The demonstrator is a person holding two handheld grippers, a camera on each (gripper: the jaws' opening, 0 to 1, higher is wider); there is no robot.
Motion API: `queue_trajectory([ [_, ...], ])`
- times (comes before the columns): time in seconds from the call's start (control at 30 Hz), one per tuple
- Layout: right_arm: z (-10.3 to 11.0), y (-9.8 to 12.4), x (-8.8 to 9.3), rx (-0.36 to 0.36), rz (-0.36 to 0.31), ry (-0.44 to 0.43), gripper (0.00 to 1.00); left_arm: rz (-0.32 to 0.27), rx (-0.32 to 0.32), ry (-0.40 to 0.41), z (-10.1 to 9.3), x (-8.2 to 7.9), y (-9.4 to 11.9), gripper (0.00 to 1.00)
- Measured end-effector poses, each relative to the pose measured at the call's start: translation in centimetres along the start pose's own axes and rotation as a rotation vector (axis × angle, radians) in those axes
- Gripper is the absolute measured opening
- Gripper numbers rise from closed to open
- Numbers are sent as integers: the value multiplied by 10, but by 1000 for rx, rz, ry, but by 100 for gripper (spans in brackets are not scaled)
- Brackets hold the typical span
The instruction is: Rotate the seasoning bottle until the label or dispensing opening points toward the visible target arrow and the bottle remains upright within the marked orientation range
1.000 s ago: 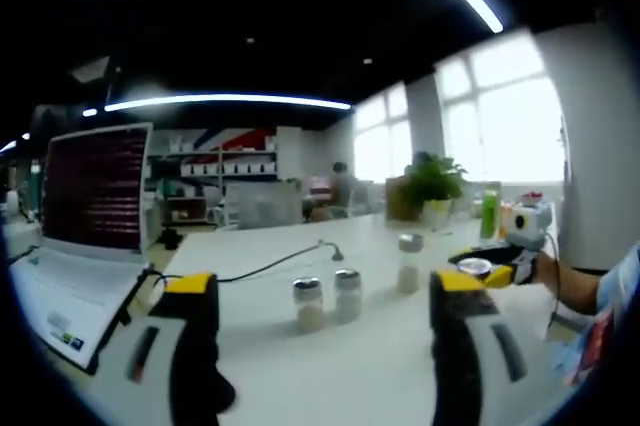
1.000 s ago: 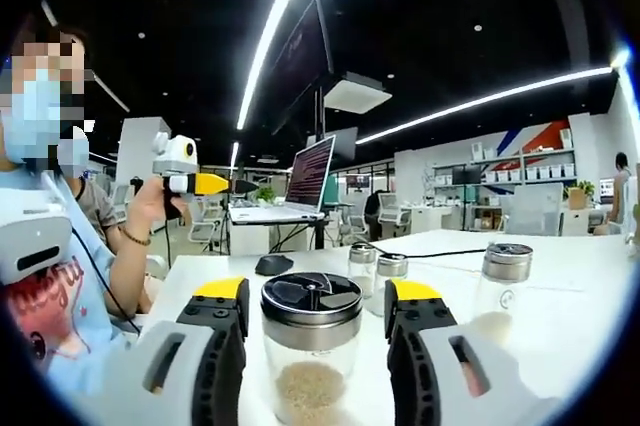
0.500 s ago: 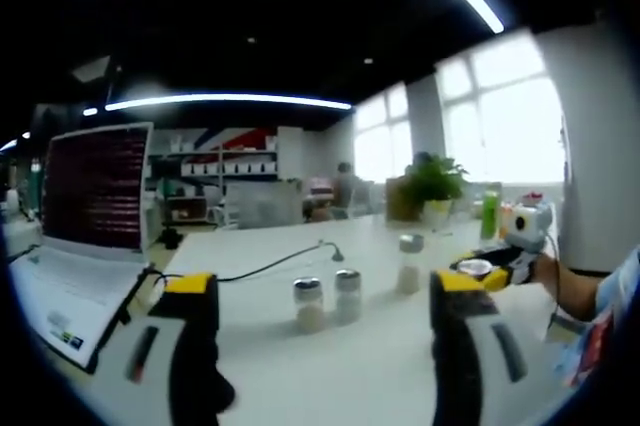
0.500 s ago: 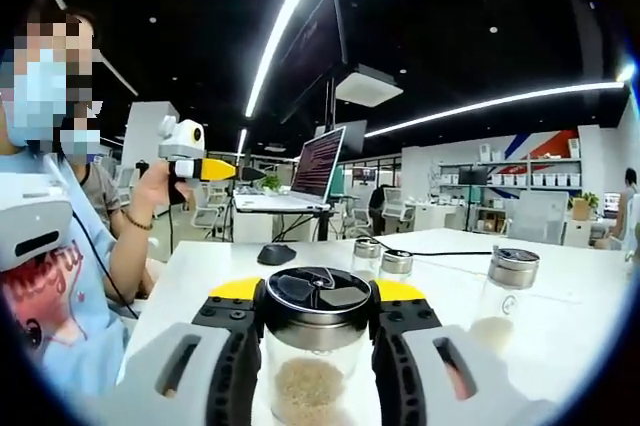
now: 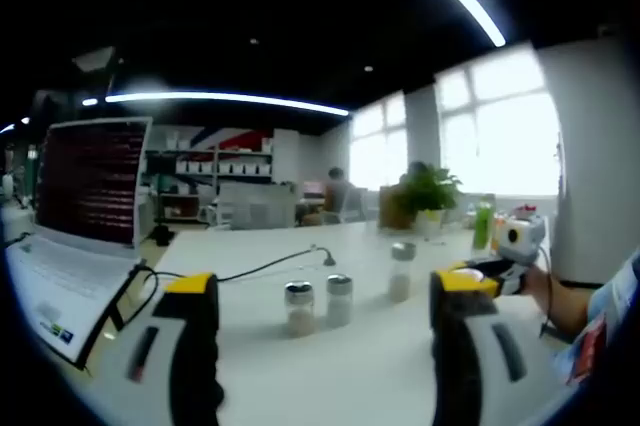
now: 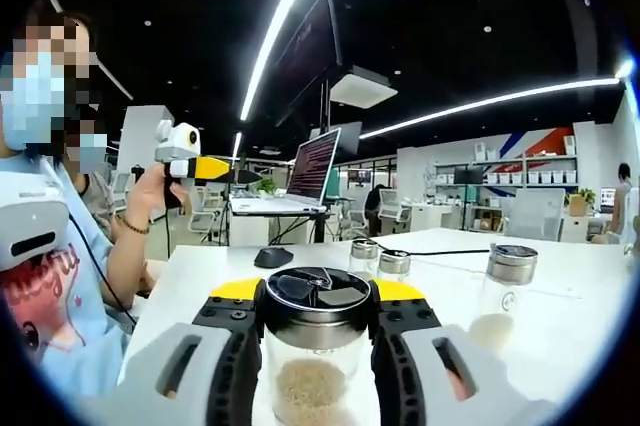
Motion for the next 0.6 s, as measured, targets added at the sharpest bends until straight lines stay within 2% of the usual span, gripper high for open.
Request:
queue_trajectory([
  [0.6,8,-2,1,128,15,-8,40,2,2,4,0,3,-1,92],
])
Point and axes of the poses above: the point that each gripper's makers call its tool centre point, and the gripper's own axes: y roughly backward along the fingers, z roughly to its left, x roughly out of its underside, the point moved 9 cm from there along y, roughly backward along the fingers, and after that the axes turned 6 degrees about z, right-handed, at the moved point
